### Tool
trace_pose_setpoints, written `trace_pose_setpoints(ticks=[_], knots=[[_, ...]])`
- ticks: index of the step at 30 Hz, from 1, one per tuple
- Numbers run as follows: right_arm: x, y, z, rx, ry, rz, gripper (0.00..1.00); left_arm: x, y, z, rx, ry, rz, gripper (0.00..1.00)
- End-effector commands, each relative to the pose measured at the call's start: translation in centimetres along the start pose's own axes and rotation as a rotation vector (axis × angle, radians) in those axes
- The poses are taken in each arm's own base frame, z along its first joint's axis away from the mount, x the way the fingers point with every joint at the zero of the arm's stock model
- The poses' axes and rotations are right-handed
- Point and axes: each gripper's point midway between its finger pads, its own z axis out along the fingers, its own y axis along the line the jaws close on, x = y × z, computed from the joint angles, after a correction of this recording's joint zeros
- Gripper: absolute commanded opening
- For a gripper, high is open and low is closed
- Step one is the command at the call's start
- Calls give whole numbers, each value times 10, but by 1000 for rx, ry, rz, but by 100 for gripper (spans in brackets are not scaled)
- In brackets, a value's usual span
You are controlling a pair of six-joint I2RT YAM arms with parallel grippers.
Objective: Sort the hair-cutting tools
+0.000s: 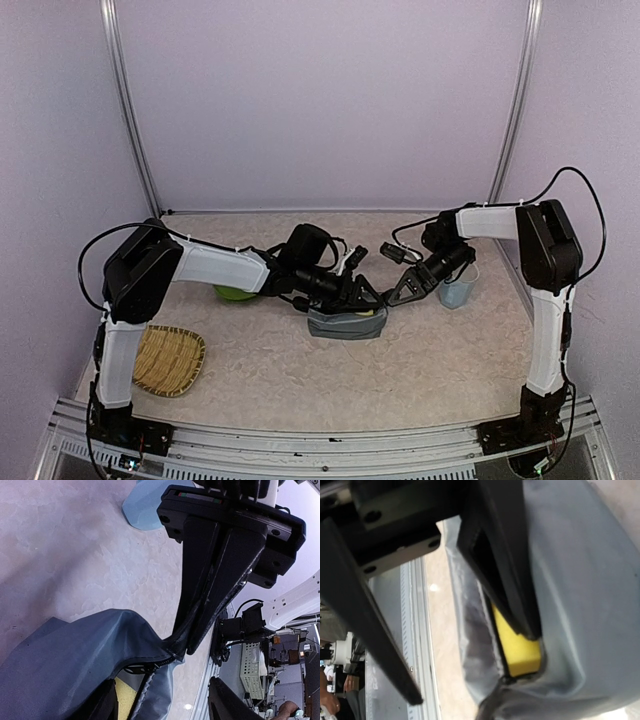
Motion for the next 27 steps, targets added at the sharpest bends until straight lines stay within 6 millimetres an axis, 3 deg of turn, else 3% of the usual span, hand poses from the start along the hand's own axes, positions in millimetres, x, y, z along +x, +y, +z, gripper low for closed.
trace_pose_setpoints(ticks=[1, 4, 7, 11, 15, 21, 27], knots=[[5, -14, -3, 61, 17, 22, 0, 7, 22, 4, -117, -14, 28, 60], [20, -41, -8, 228, 79, 51, 8, 12, 33, 2, -176, 15, 10, 59], [29, -47, -7, 251, 104, 79, 19, 19, 26, -1, -132, 23, -8, 56], [23, -41, -5, 205, 84, 76, 30, 23, 17, -2, -86, 27, -16, 54], [13, -31, -3, 128, 57, 61, 32, 20, 14, -1, -72, 26, -24, 55], [-4, 4, -6, -10, -10, 7, 49, 10, 3, -5, -59, 6, -10, 55], [-5, 3, -6, -4, -7, 26, 59, 7, -5, -9, -50, 2, -2, 54]])
